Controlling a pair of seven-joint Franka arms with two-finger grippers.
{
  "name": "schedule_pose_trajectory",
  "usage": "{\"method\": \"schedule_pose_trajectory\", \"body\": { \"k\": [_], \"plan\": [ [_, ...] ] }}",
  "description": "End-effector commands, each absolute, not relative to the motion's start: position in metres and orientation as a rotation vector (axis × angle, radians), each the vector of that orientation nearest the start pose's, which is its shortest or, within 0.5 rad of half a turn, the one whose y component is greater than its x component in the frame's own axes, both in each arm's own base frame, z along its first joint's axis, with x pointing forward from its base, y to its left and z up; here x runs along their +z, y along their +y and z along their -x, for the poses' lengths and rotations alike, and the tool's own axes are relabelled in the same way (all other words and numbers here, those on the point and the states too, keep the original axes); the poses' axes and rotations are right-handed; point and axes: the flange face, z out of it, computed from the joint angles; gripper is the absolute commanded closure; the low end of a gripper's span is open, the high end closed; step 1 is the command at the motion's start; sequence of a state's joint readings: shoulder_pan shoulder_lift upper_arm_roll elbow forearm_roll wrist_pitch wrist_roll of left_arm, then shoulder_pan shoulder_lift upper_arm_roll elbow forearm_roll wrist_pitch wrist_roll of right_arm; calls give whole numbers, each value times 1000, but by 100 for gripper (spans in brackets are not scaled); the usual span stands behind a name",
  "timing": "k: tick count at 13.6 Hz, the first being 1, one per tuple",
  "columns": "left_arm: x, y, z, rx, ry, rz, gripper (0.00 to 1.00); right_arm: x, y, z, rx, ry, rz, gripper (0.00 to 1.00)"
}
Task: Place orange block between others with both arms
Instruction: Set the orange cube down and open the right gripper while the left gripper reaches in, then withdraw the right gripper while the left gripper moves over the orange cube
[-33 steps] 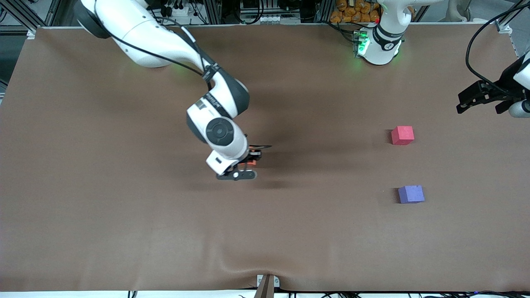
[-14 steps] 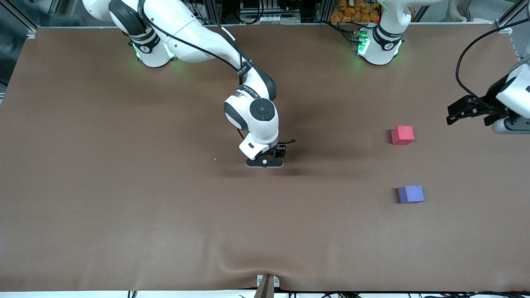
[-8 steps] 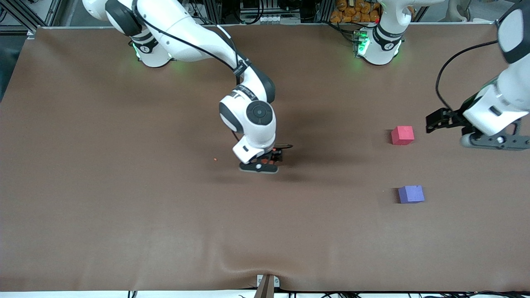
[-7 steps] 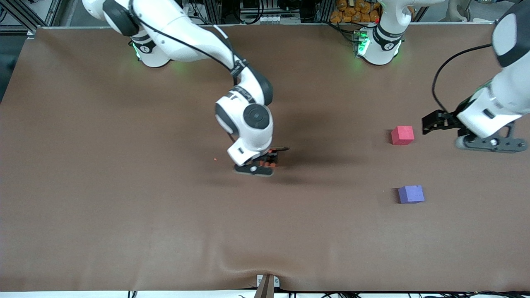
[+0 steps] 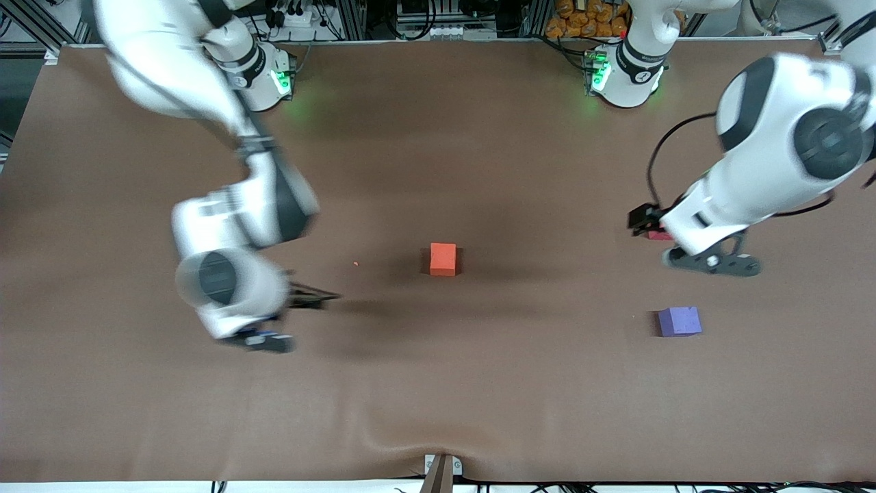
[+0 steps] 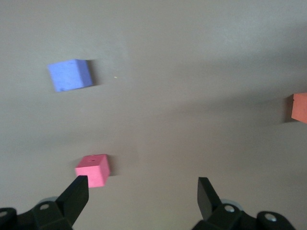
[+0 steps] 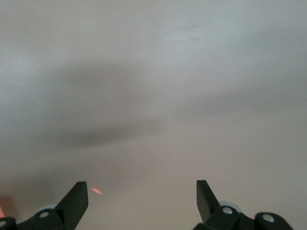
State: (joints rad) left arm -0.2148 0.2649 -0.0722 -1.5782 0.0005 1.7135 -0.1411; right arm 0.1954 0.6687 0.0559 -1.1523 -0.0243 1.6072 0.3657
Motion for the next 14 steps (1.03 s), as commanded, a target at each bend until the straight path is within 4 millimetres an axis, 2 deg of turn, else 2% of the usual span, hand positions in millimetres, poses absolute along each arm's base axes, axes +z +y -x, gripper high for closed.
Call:
{"method": "schedule_pose_trajectory", "body": {
  "k": [1,4,8,10,12,14],
  "plan": [
    [457,-215,-602,196,166,3104,0,462,112,-675,368,80,3117,0],
    [442,-277,-595,150,118,3114,0,469,88,-665,382,-8,3107,0],
    [412,-361,-594,128,18,3120,0,474,35,-640,415,-119,3078,0],
    [393,-385,-592,88,-15,3138,0,468,20,-631,444,-147,3060,0],
    [368,-416,-581,71,-12,3145,0,468,16,-619,417,-148,3067,0],
    [347,-440,-575,24,-70,3169,0,464,6,-600,377,-140,3075,0]
  ]
}}
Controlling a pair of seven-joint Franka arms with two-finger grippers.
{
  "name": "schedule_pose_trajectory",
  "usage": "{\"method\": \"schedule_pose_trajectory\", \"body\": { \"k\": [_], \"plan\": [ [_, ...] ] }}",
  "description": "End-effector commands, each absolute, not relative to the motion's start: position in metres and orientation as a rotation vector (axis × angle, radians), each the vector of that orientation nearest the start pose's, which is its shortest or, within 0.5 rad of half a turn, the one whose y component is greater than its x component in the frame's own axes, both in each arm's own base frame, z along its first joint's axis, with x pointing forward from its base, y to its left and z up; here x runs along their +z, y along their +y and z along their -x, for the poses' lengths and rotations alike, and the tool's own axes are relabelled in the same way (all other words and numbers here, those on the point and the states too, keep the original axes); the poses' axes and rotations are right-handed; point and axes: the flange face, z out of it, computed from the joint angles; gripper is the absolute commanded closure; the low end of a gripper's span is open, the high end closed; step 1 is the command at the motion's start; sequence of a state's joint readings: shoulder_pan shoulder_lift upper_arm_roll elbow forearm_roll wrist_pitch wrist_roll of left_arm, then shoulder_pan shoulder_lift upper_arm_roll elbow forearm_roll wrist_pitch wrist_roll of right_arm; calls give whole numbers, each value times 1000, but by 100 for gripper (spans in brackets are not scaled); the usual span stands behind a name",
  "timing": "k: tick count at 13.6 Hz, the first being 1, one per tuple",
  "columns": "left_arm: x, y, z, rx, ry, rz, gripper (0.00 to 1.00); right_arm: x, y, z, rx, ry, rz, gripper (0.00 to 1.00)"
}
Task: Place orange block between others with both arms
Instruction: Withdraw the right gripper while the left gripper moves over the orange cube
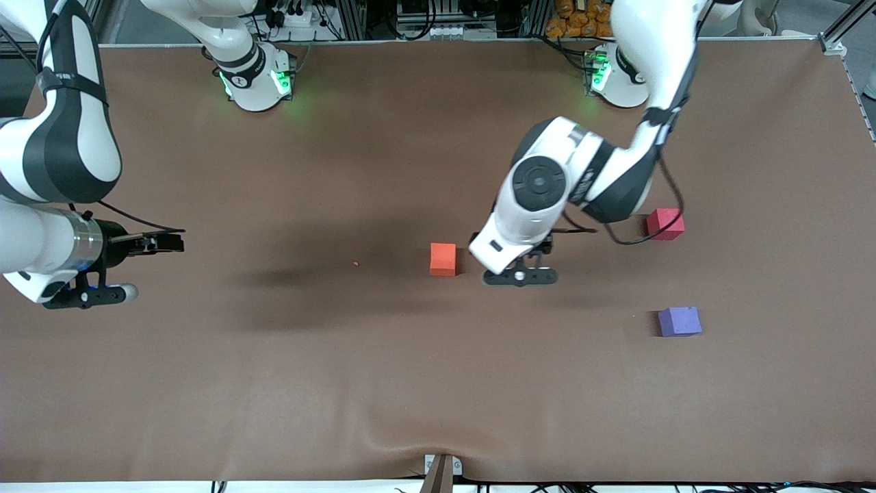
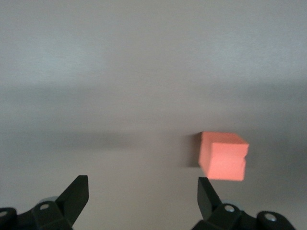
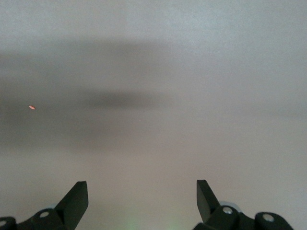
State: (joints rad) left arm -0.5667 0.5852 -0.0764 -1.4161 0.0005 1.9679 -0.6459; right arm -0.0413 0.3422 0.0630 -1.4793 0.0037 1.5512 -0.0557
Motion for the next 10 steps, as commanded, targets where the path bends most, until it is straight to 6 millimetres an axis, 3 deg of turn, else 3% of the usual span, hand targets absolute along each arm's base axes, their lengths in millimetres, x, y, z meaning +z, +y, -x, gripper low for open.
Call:
{"method": "schedule_pose_trajectory", "body": {
  "k": [1,4,10],
  "plan": [
    [338,-450,-573,2,-70,3182,0,465,-1,-591,360,-150,3076,0],
    [310,-485,-557,-54,-7,3219,0,482,-43,-578,318,-149,3053,0],
    [256,-517,-539,-95,35,3250,0,517,-64,-555,261,-69,3071,0]
  ]
}}
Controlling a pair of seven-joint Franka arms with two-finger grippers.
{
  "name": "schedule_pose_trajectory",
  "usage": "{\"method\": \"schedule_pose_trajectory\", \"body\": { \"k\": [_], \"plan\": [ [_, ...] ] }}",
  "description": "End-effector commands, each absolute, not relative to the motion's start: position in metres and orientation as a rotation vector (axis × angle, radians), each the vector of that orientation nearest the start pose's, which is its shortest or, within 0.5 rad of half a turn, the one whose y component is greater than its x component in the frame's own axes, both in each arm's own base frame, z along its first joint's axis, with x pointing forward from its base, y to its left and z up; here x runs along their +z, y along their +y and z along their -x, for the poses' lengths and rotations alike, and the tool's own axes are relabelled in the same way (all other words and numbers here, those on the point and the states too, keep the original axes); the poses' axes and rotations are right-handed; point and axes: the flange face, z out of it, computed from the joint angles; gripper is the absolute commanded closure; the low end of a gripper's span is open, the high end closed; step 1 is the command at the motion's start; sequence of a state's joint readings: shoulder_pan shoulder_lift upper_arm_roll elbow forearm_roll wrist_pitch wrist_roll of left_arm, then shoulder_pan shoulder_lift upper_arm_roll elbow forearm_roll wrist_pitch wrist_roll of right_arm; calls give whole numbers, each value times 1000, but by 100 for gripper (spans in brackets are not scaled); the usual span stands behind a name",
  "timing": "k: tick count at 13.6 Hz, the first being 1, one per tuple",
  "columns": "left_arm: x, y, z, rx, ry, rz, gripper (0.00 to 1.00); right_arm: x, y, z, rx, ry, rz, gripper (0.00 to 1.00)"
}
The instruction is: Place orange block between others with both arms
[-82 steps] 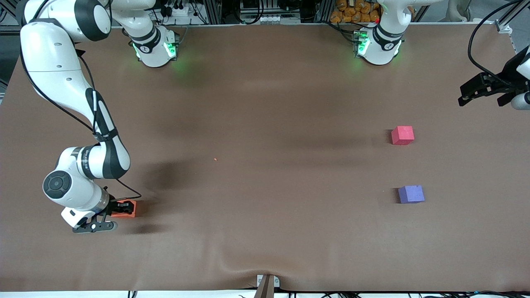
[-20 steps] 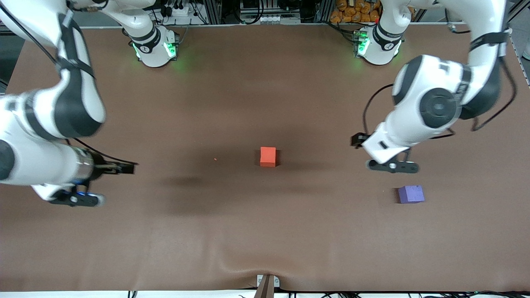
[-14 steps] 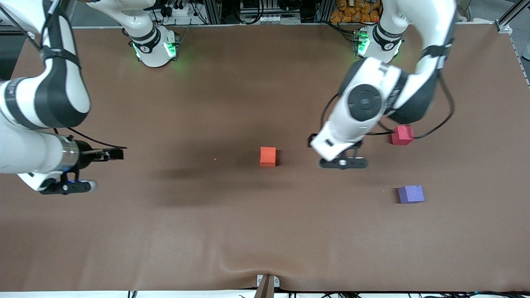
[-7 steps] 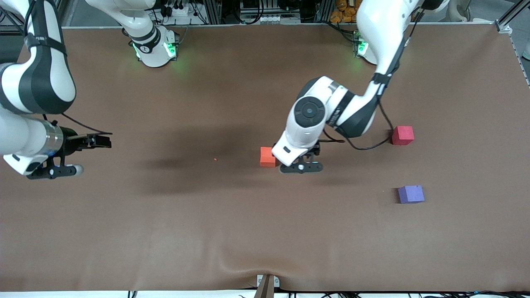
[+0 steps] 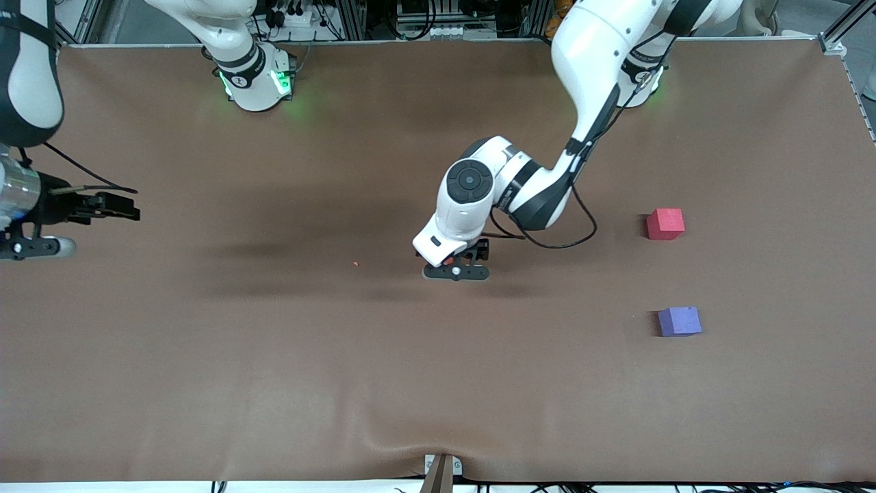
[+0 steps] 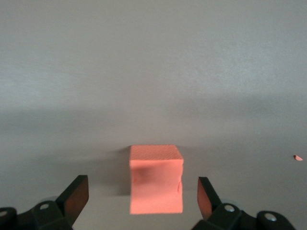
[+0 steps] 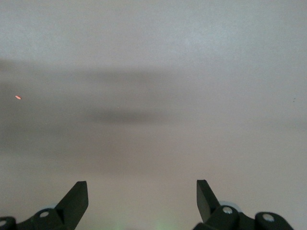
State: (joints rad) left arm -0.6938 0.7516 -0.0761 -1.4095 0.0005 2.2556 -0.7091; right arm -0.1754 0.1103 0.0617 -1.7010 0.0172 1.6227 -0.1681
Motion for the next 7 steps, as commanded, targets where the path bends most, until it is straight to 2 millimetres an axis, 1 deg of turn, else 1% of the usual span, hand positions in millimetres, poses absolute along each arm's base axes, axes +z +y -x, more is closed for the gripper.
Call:
{"method": "schedule_pose_trajectory", "body": {
  "k": [1,3,4,7],
  "plan": [
    [250,-517,-538,-89,36,3247,0,522,-65,-551,268,-65,3070,0],
    [233,-524,-530,-74,60,3241,0,539,-64,-540,280,-62,3070,0],
    [228,-525,-530,-81,62,3243,0,545,-67,-537,276,-53,3071,0],
    [225,-525,-528,-79,66,3235,0,570,-71,-534,207,-43,3086,0]
  ]
}}
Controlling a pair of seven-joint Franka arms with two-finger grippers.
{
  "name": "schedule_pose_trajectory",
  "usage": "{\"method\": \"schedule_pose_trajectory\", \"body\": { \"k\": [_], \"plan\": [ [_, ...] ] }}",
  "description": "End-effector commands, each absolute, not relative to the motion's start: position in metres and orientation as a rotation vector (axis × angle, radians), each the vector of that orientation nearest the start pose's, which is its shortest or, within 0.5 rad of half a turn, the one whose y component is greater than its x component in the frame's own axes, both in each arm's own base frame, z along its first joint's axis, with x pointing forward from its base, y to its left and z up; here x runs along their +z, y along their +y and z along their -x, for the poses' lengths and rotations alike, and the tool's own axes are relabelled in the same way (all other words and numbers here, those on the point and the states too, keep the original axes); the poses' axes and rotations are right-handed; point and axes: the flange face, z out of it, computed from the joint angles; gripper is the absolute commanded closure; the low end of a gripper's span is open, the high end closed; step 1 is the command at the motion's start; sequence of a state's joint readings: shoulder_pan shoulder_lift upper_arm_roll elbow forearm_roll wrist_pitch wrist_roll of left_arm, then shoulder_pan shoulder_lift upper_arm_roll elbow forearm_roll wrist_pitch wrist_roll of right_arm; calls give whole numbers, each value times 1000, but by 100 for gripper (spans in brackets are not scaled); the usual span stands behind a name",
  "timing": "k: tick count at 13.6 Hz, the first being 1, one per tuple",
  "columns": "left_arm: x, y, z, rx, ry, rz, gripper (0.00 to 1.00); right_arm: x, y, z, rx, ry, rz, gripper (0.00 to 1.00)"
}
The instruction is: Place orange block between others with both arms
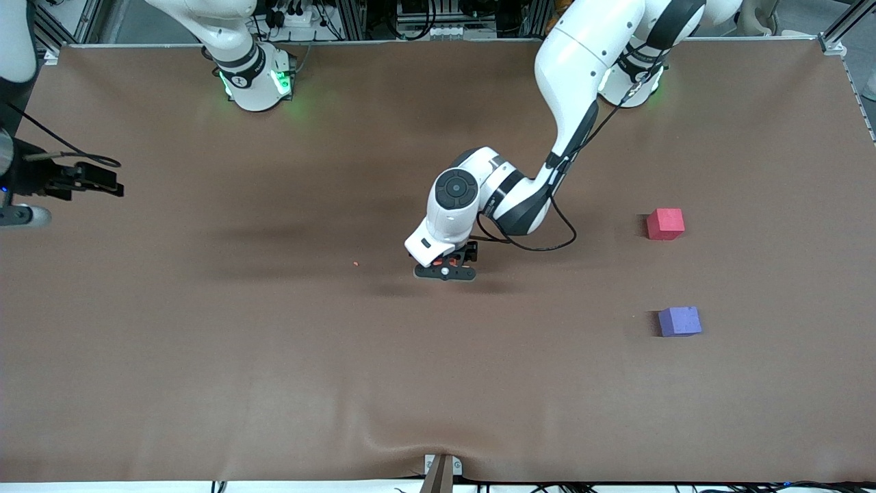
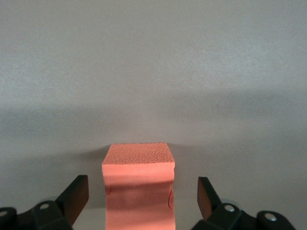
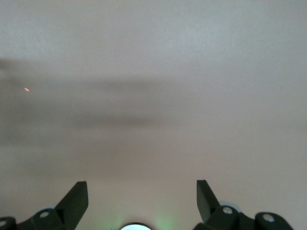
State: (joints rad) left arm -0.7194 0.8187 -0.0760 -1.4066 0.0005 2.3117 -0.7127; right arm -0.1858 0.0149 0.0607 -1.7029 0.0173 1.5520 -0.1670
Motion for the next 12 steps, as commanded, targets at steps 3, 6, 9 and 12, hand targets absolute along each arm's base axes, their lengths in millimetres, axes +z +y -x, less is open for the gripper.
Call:
{"method": "schedule_pose_trajectory", "body": {
  "k": [3,6,9,12],
  "plan": [
    [221,-530,-519,-63,-10,3232,0,589,-74,-529,245,-36,3084,0],
    [209,-523,-515,-30,-58,3212,0,599,-76,-525,257,-28,3081,0],
    [201,-521,-512,-14,-58,3201,0,600,-79,-528,238,-23,3085,0],
    [200,-520,-510,-6,-118,3196,0,601,-76,-527,247,-33,3082,0]
  ]
}}
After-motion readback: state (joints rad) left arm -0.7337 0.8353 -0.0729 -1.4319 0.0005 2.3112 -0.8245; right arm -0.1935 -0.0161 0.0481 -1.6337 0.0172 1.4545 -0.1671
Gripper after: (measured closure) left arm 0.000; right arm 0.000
